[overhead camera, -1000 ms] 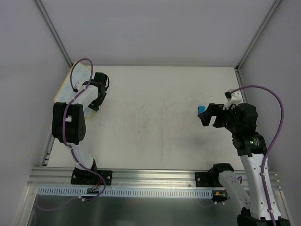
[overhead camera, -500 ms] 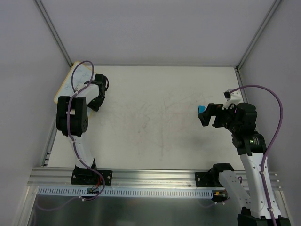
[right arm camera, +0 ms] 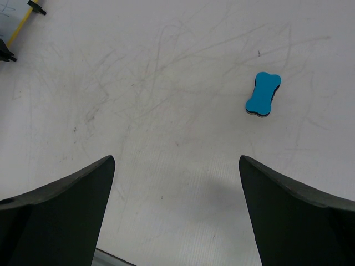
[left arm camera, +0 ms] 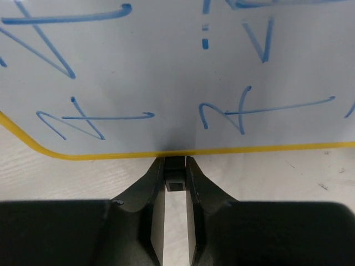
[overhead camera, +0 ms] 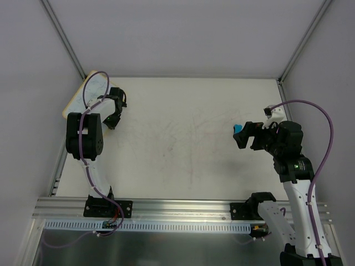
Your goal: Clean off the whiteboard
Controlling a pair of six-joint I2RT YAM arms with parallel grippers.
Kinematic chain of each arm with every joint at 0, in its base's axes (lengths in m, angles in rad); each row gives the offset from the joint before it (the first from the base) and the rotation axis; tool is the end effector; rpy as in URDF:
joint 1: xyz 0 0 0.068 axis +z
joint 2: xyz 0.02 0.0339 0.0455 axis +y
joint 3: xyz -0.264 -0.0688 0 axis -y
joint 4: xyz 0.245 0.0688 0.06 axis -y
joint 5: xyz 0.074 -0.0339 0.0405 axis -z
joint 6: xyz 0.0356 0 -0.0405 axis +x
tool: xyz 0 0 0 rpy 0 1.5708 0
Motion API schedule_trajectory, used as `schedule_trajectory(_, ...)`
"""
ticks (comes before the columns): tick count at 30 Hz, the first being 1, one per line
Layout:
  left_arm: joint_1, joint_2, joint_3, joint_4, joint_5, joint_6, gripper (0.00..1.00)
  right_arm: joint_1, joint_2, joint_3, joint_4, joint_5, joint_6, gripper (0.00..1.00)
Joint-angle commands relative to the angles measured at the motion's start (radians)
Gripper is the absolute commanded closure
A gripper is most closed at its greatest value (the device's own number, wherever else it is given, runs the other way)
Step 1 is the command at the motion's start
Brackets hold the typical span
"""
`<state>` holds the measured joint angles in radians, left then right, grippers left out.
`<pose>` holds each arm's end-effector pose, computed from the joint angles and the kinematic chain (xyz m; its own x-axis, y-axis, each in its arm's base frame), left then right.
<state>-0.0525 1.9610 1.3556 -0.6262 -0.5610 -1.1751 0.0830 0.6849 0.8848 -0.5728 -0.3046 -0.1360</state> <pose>0.3911 -0.0016 0.1694 -0.2409 -0.7697 -0.5912 -0.9200 0.3752 -0.1136 0.1429 0.0226 0.3486 -0.3113 -0.1557 -0.9375 -0.4034 0.9149 -0.0180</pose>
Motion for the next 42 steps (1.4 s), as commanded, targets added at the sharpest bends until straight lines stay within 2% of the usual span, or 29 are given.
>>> schedule_trajectory(1,-0.006,-0.004,0.025,-0.003,0.035,0.113,1.0,0.001,-0.005,-0.01,0.019,-0.016,-0.008,0.01)
schedule_trajectory(7,-0.087,-0.053,0.005,0.0,0.027,0.209,1.0,0.003,-0.004,-0.01,0.021,-0.01,-0.01,0.01)
schedule_trajectory(14,-0.228,-0.117,-0.081,0.003,0.062,0.223,1.0,0.001,-0.015,-0.021,0.021,-0.022,-0.01,0.01)
schedule_trajectory(20,-0.36,-0.177,-0.177,0.006,0.101,0.158,1.0,0.003,-0.024,-0.041,0.021,-0.013,-0.001,0.01)
schedule_trajectory(27,-0.57,-0.24,-0.282,0.006,0.145,0.046,1.0,0.001,-0.024,-0.053,0.022,-0.018,0.018,0.01)
schedule_trajectory(35,-0.782,-0.267,-0.343,0.006,0.127,-0.046,1.0,0.003,-0.025,-0.075,0.028,-0.011,0.033,0.01)
schedule_trajectory(38,-0.836,-0.264,-0.348,0.006,0.124,-0.069,1.0,0.001,-0.03,-0.087,0.034,0.002,0.041,0.01)
schedule_trajectory(42,-0.851,-0.27,-0.348,0.005,0.131,-0.089,1.0,0.003,-0.025,-0.096,0.034,0.022,0.059,0.01)
